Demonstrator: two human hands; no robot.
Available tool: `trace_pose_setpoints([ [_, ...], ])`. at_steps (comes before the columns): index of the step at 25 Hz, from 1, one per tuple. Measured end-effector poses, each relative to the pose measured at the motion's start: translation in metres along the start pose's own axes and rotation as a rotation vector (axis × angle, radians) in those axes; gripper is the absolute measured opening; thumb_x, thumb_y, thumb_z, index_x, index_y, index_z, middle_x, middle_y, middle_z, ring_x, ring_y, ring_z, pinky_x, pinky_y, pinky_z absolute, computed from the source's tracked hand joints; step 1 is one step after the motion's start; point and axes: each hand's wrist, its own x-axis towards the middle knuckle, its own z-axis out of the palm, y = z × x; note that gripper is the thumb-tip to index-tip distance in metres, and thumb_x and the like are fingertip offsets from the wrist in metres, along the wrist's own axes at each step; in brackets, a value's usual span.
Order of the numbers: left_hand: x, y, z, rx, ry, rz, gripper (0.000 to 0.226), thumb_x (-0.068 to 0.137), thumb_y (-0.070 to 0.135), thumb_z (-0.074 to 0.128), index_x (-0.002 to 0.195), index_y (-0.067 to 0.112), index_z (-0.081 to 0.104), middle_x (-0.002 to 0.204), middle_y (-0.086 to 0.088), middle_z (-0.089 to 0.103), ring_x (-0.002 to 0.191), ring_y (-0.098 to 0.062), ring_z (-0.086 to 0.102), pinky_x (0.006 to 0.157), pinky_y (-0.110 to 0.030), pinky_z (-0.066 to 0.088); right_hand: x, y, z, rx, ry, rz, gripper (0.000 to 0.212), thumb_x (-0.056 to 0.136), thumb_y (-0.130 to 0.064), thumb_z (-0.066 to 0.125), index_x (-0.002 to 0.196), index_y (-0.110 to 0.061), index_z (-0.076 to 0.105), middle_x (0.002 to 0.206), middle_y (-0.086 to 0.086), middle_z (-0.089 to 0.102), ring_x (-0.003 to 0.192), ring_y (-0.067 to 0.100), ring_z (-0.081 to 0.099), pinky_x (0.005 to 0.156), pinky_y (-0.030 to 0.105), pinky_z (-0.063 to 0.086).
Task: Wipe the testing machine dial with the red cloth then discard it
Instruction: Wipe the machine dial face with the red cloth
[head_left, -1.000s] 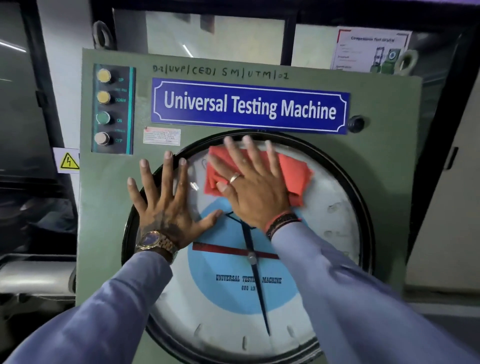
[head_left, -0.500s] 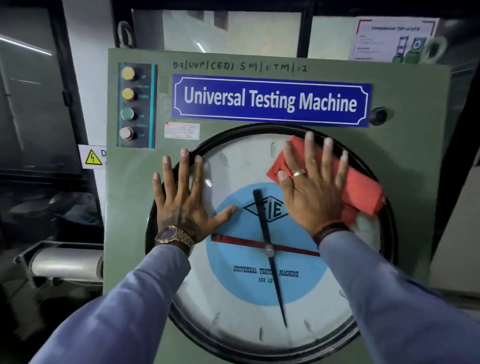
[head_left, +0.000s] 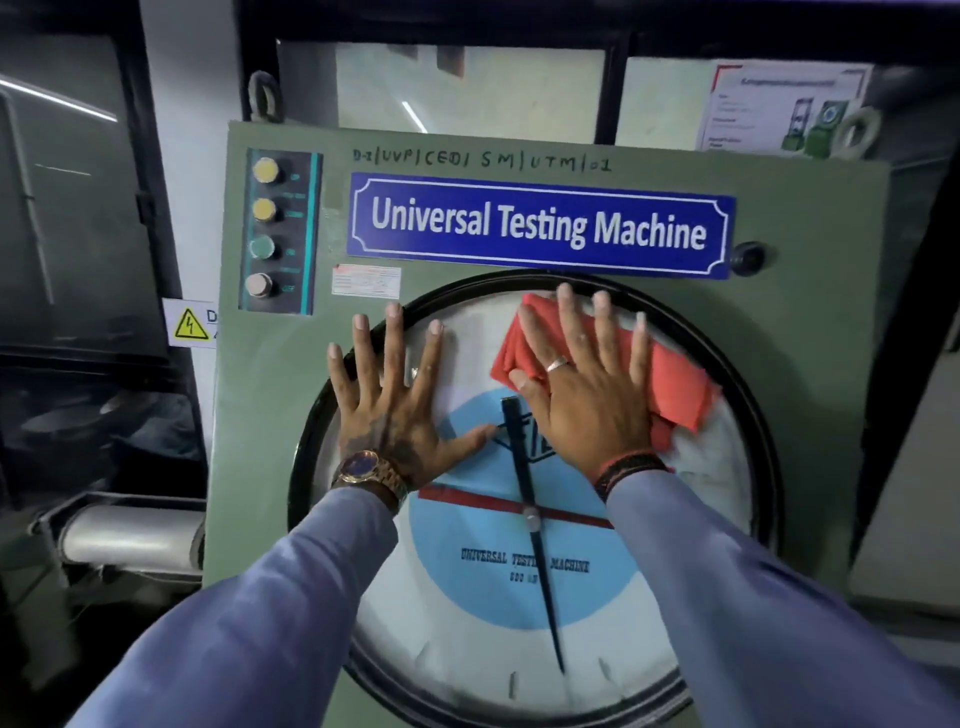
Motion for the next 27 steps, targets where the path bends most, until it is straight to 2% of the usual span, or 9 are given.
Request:
trace_pose_setpoints([
  [2,0.006,0.018,0.002,-0.022,0.013,-0.049,0.133,0.072,0.112,0.026,0.177,0.033,0.005,0.185,-0.02,-0.009,0.168,-0.054,-0.008,0.13,-0.077,-0.007,-0.033,0.033,-0.004,-0.004,0.011,0.18,0.074,0.11,-0.064,0.04,0.177,-0.042,0.018,0.188,0.006,0.017,0.171,0.044,0.019,0.135,0.072,0.002],
  [4,0.006,0.023,0.005,-0.027,0.021,-0.066,0.134,0.071,0.112,0.027,0.177,0.032,0.005,0.184,-0.022,-0.009,0.168,-0.054,-0.009,0.13,-0.077,-0.007,-0.069,0.06,-0.007,-0.009,0.007,0.345,0.072,0.111,-0.061,0.042,0.177,-0.038,0.023,0.187,0.012,0.022,0.168,0.048,0.024,0.133,0.075,0.01],
  [8,0.004,0.016,0.005,-0.034,0.032,-0.051,0.134,0.072,0.112,0.031,0.177,0.032,0.008,0.185,-0.021,-0.007,0.168,-0.053,-0.007,0.131,-0.076,-0.005,-0.083,0.056,-0.007,-0.015,-0.006,0.47,0.07,0.11,-0.051,0.048,0.175,-0.033,0.03,0.185,0.017,0.025,0.167,0.052,0.025,0.131,0.078,0.015],
  [10,-0.003,0.009,0.005,-0.032,0.039,-0.037,0.131,0.074,0.11,0.034,0.177,0.033,0.01,0.185,-0.019,-0.004,0.169,-0.051,-0.006,0.132,-0.075,-0.004,-0.061,0.045,-0.006,0.001,0.012,0.39,0.068,0.112,-0.051,0.046,0.176,-0.033,0.031,0.186,0.016,0.022,0.168,0.053,0.022,0.132,0.077,0.013],
  [13,-0.02,-0.005,0.008,-0.048,0.029,-0.049,0.129,0.076,0.107,0.037,0.177,0.032,0.009,0.186,-0.014,-0.004,0.171,-0.046,-0.007,0.133,-0.07,-0.006,-0.011,0.021,-0.007,0.016,-0.003,0.143,0.069,0.113,-0.057,0.038,0.177,-0.036,0.025,0.188,0.011,0.016,0.171,0.05,0.015,0.134,0.076,0.008],
  [17,-0.042,-0.021,0.015,-0.058,0.028,-0.086,0.133,0.075,0.108,0.033,0.178,0.028,0.005,0.186,-0.013,-0.003,0.172,-0.041,-0.004,0.134,-0.062,-0.008,0.031,-0.039,-0.004,0.031,-0.018,-0.21,0.068,0.112,-0.059,0.042,0.175,-0.039,0.03,0.187,0.006,0.022,0.172,0.045,0.017,0.133,0.076,0.014],
  [19,-0.04,-0.02,0.015,-0.068,0.03,-0.076,0.132,0.076,0.108,0.029,0.177,0.028,0.003,0.187,-0.01,-0.004,0.172,-0.039,-0.007,0.134,-0.062,-0.011,0.034,-0.053,-0.004,0.028,-0.037,-0.317,0.067,0.112,-0.061,0.042,0.174,-0.04,0.032,0.186,0.004,0.025,0.172,0.042,0.019,0.134,0.074,0.015],
  [22,-0.017,-0.007,0.012,-0.048,0.059,-0.01,0.127,0.079,0.106,0.03,0.177,0.03,0.004,0.187,-0.003,-0.004,0.172,-0.038,-0.01,0.133,-0.067,-0.011,0.031,-0.038,-0.006,0.035,-0.039,-0.284,0.07,0.11,-0.067,0.044,0.174,-0.042,0.032,0.186,0.001,0.025,0.173,0.037,0.019,0.135,0.071,0.013],
  [27,0.016,0.021,0.006,-0.01,0.071,0.082,0.127,0.081,0.106,0.027,0.177,0.026,0.01,0.187,-0.005,0.002,0.172,-0.04,-0.003,0.134,-0.067,-0.01,0.006,0.023,-0.011,-0.013,0.002,-0.017,0.075,0.11,-0.075,0.032,0.176,-0.043,0.022,0.188,0.001,0.018,0.173,0.04,0.016,0.136,0.071,0.006],
])
